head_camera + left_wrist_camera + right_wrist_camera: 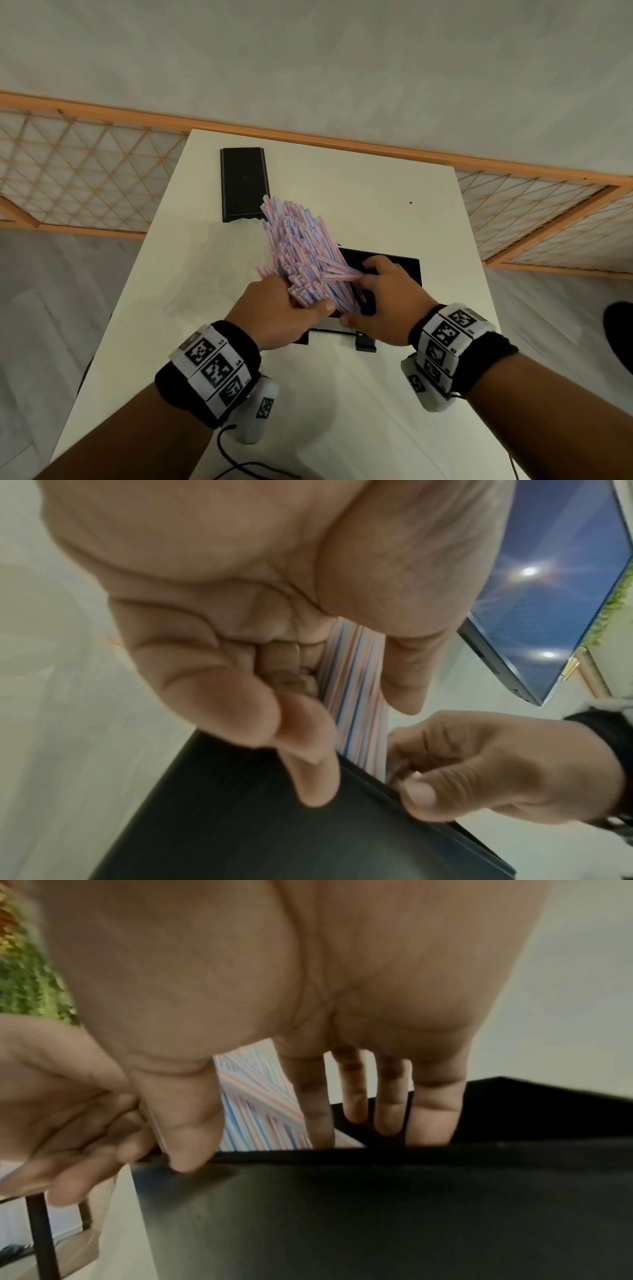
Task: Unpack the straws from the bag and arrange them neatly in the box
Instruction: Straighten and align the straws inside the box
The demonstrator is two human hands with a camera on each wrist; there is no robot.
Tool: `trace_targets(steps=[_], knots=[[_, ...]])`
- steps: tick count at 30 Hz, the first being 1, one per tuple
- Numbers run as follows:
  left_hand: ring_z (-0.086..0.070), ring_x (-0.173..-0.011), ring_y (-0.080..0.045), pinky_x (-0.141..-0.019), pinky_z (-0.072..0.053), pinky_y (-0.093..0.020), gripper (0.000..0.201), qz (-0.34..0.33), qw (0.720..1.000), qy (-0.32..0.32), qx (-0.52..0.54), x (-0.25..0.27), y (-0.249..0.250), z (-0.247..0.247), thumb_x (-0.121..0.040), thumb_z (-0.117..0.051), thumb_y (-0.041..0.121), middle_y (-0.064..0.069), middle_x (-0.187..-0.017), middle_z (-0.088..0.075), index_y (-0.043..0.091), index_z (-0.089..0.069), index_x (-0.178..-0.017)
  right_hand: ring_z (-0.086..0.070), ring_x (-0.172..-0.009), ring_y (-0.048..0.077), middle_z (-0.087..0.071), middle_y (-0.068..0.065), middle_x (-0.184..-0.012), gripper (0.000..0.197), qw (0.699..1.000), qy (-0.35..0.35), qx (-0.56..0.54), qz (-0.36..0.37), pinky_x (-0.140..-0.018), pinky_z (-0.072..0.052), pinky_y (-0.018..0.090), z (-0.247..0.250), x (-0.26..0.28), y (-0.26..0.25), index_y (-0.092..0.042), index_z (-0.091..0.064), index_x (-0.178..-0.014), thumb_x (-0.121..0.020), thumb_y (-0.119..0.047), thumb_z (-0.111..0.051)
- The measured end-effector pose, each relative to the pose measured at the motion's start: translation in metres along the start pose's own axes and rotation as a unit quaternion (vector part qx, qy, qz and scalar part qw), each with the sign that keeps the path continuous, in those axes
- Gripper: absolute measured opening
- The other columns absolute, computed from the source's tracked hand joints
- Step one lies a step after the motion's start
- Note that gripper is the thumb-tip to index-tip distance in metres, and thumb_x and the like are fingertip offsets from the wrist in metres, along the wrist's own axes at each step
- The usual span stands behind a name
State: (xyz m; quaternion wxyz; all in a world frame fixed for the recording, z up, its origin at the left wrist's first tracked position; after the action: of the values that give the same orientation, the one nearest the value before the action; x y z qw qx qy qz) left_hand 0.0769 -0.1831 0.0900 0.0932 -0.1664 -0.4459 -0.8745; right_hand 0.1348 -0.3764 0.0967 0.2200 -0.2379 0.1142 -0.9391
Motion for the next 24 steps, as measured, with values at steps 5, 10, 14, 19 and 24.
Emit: trace_targets(steps=[5,10,14,19,24], knots=[[-0.062,-0.056,-0.007,-0.061,-0.051,-0.028,0.047,-0.061,0.982,0.132,-0.121,0.021,0.017,0.046,-0.072,-0.078,0.063,0.007,-0.055,-0.065,0.019,-0.066,-0.059,-0.052,-0.071,0.011,-0.056,-0.009,-0.077,0.038,0.999,-0.048,-0.007,-0.015,-0.063,-0.039,0.026,-0.011,0.014,-0.002,-0.026,-0.054,-0.077,-0.075,-0.058,-0.074],[-0.061,-0.068,-0.022,-0.064,-0.049,-0.036,0.068,0.033,0.972,0.231,-0.031,0.021,0.015,0.08,-0.074,-0.059,0.081,-0.005,-0.072,-0.063,0.014,-0.054,-0.084,-0.062,-0.088,0.017,-0.065,-0.005,-0.092,0.03,0.997,-0.068,-0.024,-0.022,-0.079,-0.052,0.031,-0.025,0.006,-0.002,-0.021,-0.065,-0.097,-0.083,-0.047,-0.07],[-0.067,-0.061,-0.021,-0.056,-0.053,-0.032,0.086,0.17,0.977,0.041,0.12,0.017,-0.002,0.044,-0.058,-0.059,0.09,-0.008,-0.086,-0.069,0.015,-0.063,-0.1,-0.06,-0.072,0.001,-0.066,-0.008,-0.099,0.018,0.993,-0.029,-0.115,0.017,-0.077,-0.058,0.031,-0.021,0.006,-0.008,-0.021,-0.069,-0.104,-0.088,-0.029,-0.07],[-0.075,-0.062,-0.023,-0.059,-0.06,-0.033,0.052,0.135,0.971,0.056,0.191,0.011,0.0,0.017,-0.073,-0.085,0.054,-0.005,-0.078,-0.074,0.011,-0.071,-0.097,-0.06,-0.07,0.008,-0.069,-0.003,-0.096,0.017,0.995,-0.025,-0.095,0.018,-0.077,-0.058,0.032,-0.023,0.003,-0.008,-0.018,-0.071,-0.103,-0.091,-0.027,-0.066],[-0.077,-0.068,-0.033,-0.078,-0.063,-0.054,0.027,0.12,0.954,0.075,0.264,-0.006,0.009,0.007,-0.086,-0.08,0.019,-0.026,-0.103,-0.071,0.003,-0.058,-0.087,-0.057,-0.063,0.01,-0.069,0.0,-0.087,0.009,0.989,0.025,-0.123,0.075,-0.071,-0.055,0.035,-0.022,0.008,-0.009,-0.015,-0.074,-0.094,-0.09,-0.018,-0.066]])
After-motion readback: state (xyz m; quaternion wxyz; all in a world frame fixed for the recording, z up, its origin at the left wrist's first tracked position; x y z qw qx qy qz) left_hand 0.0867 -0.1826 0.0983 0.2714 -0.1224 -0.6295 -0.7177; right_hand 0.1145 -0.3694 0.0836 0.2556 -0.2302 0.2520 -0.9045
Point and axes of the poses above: each hand's wrist, its own x-axis away from the middle knuckle, its own z-axis out of the back of the hand, y = z × x, the point moved 4 cm from there along -x, towards the middle knuckle
